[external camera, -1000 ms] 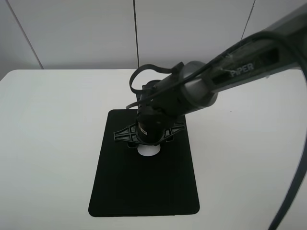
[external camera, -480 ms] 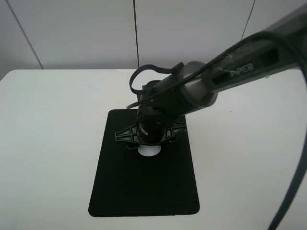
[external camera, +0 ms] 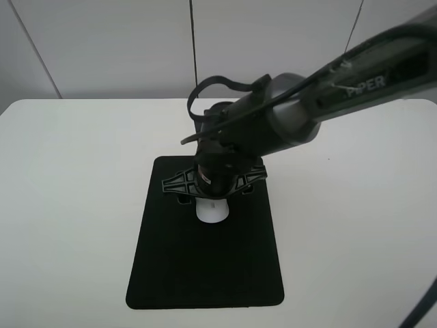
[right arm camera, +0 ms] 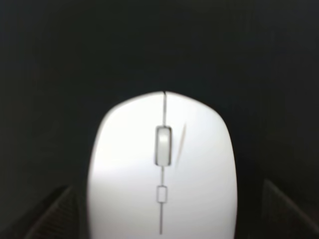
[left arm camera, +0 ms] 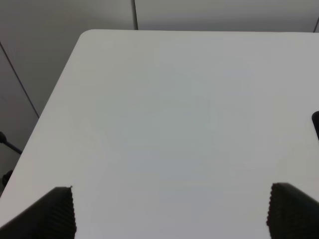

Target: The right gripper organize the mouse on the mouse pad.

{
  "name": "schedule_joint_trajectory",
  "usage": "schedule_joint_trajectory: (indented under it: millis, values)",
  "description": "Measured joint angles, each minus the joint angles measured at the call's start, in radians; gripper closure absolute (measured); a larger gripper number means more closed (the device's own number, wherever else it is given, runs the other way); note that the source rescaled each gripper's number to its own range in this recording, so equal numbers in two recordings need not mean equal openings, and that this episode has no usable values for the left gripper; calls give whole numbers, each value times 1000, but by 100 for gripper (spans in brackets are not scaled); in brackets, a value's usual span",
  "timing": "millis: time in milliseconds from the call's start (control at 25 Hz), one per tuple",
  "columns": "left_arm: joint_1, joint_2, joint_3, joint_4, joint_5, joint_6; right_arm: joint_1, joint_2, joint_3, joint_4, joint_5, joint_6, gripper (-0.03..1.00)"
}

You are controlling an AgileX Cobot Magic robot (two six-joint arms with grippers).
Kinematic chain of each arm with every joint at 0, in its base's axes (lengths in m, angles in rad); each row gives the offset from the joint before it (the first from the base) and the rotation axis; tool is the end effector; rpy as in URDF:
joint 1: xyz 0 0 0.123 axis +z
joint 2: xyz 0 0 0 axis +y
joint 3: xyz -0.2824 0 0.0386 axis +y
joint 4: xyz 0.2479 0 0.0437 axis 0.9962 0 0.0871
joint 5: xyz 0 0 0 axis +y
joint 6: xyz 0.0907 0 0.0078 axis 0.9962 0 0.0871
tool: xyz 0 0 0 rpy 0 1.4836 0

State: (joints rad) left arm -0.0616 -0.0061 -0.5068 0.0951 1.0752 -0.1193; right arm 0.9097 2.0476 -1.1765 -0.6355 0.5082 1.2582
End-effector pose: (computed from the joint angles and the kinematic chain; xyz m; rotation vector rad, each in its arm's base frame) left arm -0.0069 0.0081 0.2781 -0.0649 2.0412 0.0007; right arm 0.2590 0.2901 0.1133 -0.2267 2.6702 0.0783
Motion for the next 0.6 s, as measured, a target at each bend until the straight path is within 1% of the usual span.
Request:
schedule_joint_trajectory:
  millis: [240, 400, 600]
  values:
    - [0, 0, 0, 0, 0, 0, 0, -98, 0, -1, 41, 0, 36]
    - [0, 0, 0, 0, 0, 0, -7, -167, 0, -1, 104, -9, 36]
    - [0, 0, 0, 0, 0, 0, -56, -236, 0, 22, 130, -135, 36]
